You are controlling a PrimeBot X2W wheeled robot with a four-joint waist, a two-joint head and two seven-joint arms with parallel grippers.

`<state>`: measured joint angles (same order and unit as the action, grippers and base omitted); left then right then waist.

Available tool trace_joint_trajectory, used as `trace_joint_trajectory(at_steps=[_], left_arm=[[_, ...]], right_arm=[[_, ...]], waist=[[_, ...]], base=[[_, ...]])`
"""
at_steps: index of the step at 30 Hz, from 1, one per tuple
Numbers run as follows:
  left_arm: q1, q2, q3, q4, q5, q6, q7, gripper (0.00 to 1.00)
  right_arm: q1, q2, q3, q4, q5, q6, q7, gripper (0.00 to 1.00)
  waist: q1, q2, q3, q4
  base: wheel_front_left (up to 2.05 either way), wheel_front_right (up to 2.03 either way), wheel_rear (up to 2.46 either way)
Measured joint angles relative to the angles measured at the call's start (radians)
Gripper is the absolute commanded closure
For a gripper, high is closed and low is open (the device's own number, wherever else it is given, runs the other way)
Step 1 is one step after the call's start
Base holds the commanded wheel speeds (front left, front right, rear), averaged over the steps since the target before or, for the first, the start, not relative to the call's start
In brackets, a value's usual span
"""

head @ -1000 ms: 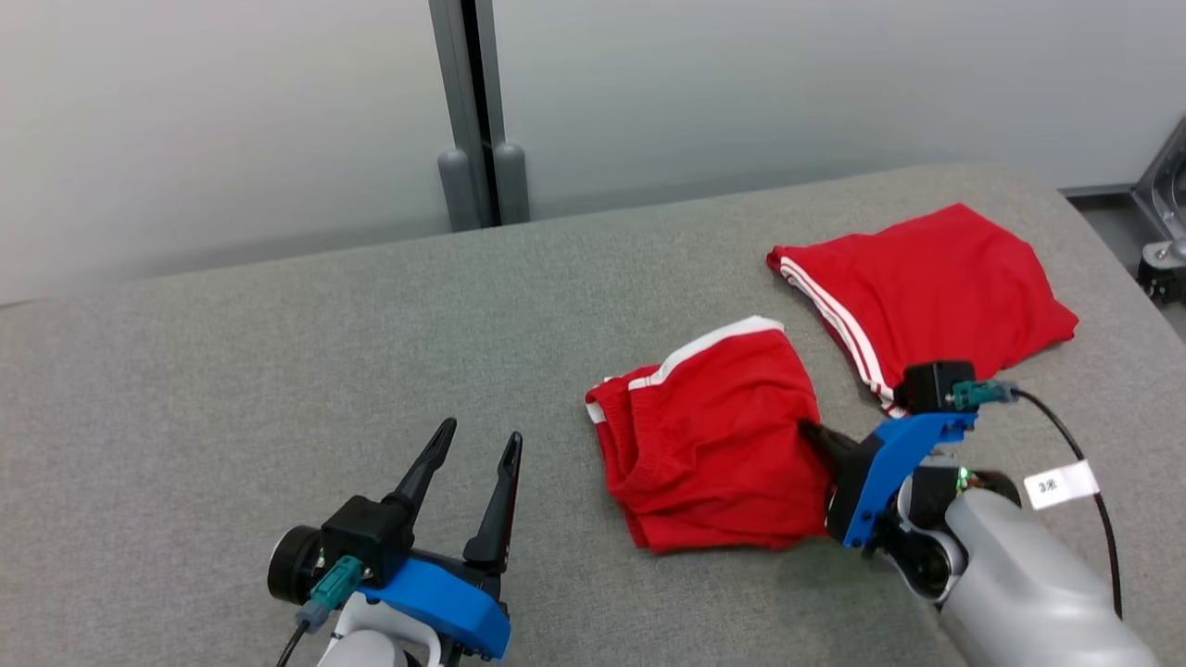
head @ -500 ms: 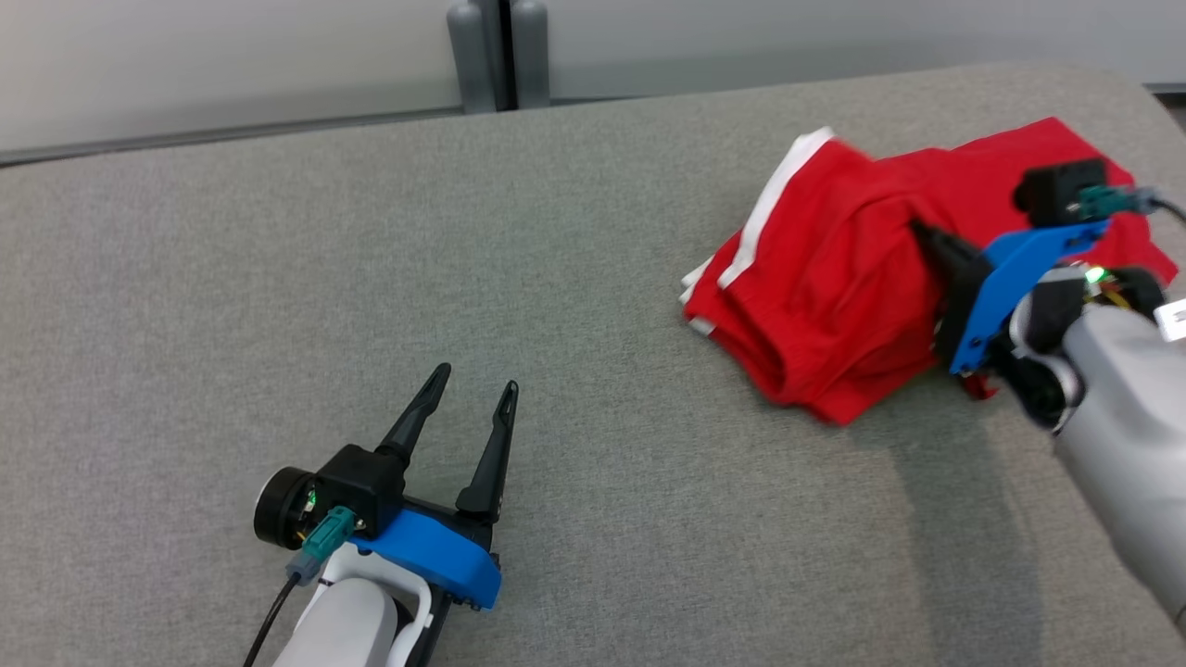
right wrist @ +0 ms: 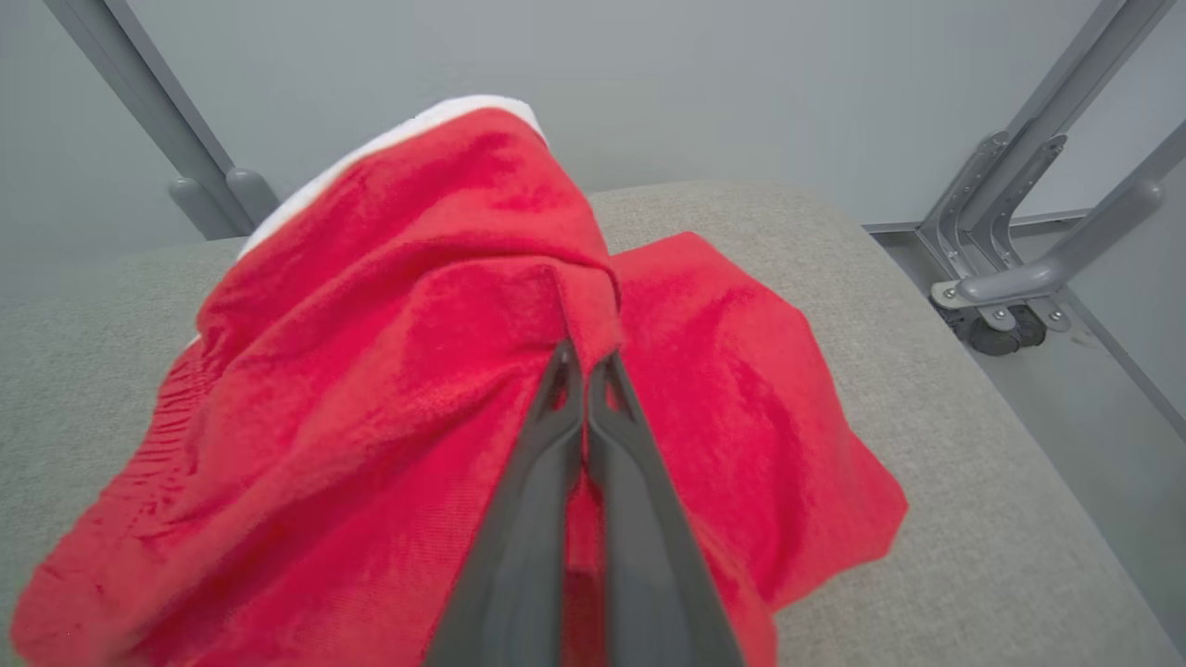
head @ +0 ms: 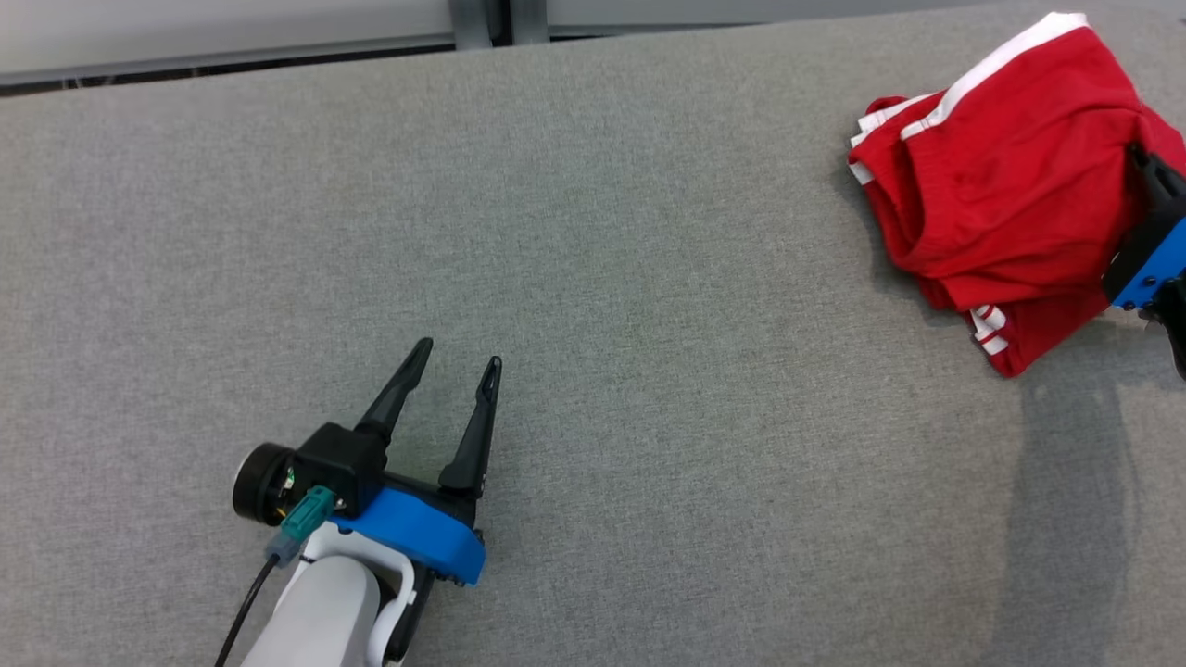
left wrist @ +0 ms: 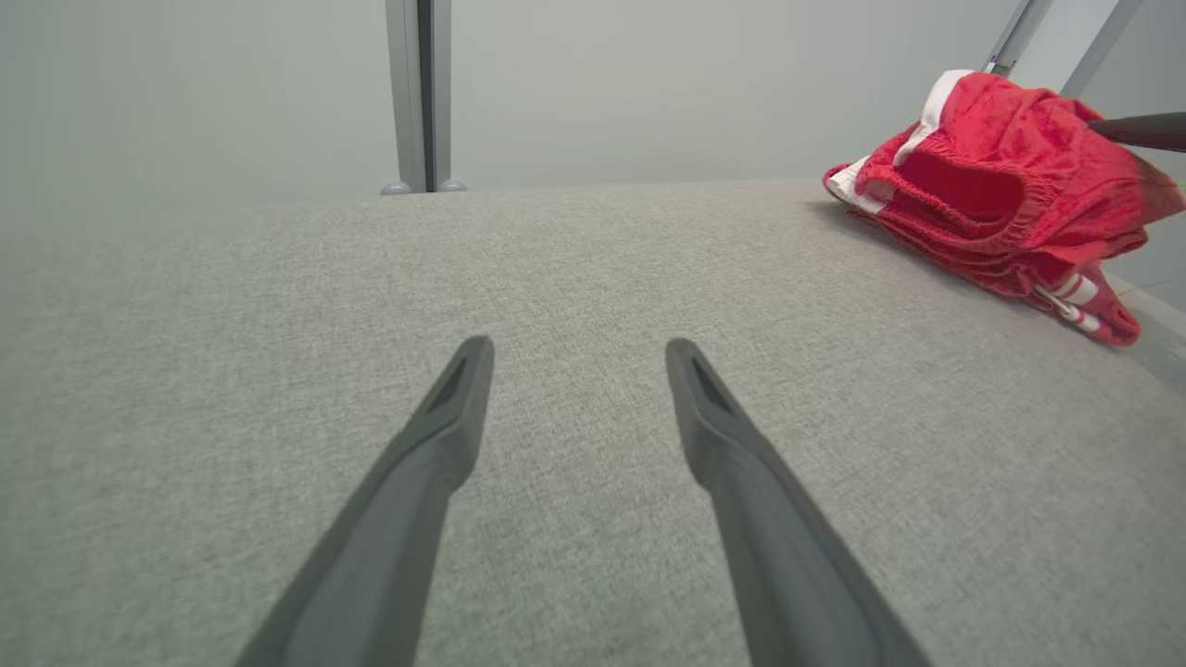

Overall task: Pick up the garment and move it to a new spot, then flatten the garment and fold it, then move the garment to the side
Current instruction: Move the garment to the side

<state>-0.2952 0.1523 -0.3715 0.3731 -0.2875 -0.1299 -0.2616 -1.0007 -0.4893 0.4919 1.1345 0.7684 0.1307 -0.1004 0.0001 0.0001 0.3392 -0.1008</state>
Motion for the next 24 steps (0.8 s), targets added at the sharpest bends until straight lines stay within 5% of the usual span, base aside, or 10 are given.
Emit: trace_joint_trajectory(at_steps=[6,8,9,19,24], left_arm=[[-0.035,0.006,0.000,-0.007,0.004,0.000,0.000,0.00],[-0.042,0.009,0.002,-0.007,0.004,0.000,0.000,0.00],[-0.044,0.009,0.004,-0.005,0.004,0.000,0.000,0.00],[-0.024,-0.002,0.040,-0.001,0.000,0.000,0.000,0.00],[0.022,-0.008,0.085,-0.006,0.000,0.000,0.000,0.00]], right_arm=[[-0.056,0.018,-0.026,0.128,-0.077,0.000,-0.053,1.00],[-0.063,0.022,-0.032,0.143,-0.109,0.000,-0.066,0.19],[-0.065,0.022,-0.041,0.147,-0.119,0.000,-0.069,0.00],[-0.004,0.012,-0.132,0.155,-0.252,0.000,-0.101,0.00],[0.022,0.072,-0.148,0.152,-0.312,0.000,-0.151,0.00]], waist=[[0.0001,0.0000,0.045,0.006],[0.0001,0.0000,0.054,0.011],[0.0001,0.0000,0.056,0.014],[0.0000,0.0000,-0.034,0.040],[-0.0002,-0.0001,-0.122,0.050]], base=[[0.00,0.00,0.00],[0.00,0.00,0.00],[0.00,0.00,0.00],[0.00,0.00,0.00],[0.00,0.00,0.00]])
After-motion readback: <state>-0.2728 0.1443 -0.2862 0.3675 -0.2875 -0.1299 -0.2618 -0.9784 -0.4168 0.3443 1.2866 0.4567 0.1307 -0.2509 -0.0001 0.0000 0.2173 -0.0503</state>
